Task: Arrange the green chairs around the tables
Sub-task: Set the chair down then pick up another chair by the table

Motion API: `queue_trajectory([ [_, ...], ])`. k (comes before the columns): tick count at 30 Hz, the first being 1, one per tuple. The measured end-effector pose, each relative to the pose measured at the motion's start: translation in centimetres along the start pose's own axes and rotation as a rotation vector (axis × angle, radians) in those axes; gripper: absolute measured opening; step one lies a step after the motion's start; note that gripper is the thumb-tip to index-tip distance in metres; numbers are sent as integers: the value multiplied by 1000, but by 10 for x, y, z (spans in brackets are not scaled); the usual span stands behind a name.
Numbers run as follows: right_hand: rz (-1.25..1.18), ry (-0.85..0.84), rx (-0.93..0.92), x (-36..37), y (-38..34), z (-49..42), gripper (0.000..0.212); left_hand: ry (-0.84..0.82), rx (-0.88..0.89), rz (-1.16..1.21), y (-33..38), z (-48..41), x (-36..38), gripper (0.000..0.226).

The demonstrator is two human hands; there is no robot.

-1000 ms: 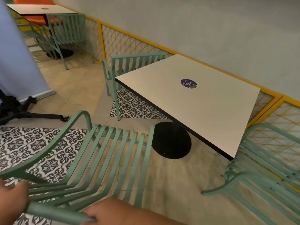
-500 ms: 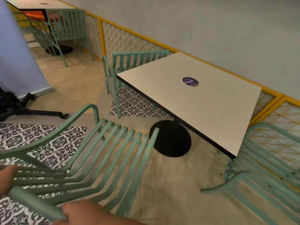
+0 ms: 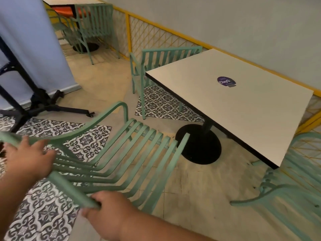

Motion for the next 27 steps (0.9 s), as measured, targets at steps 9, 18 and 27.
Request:
queue_trajectory([
  [9,71,108,-29,-37,10,19,58,-44,260,180,68,80,4,37],
  [18,240,13,-96,-4,20,20,50,62,-16,396,81,127,34,91],
  [27,289,45,-110,7,14,17,38,10,-31,297,74,112,39,84],
])
Point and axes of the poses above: each hand's wrist, its own z-axis away from the middle knuckle, its own x-axis out of the palm, y = z × x, the point moved 3 cm from there along -z, towards the middle knuckle, and after that the axes turned 10 degrees about x, right-handed, at the moved point
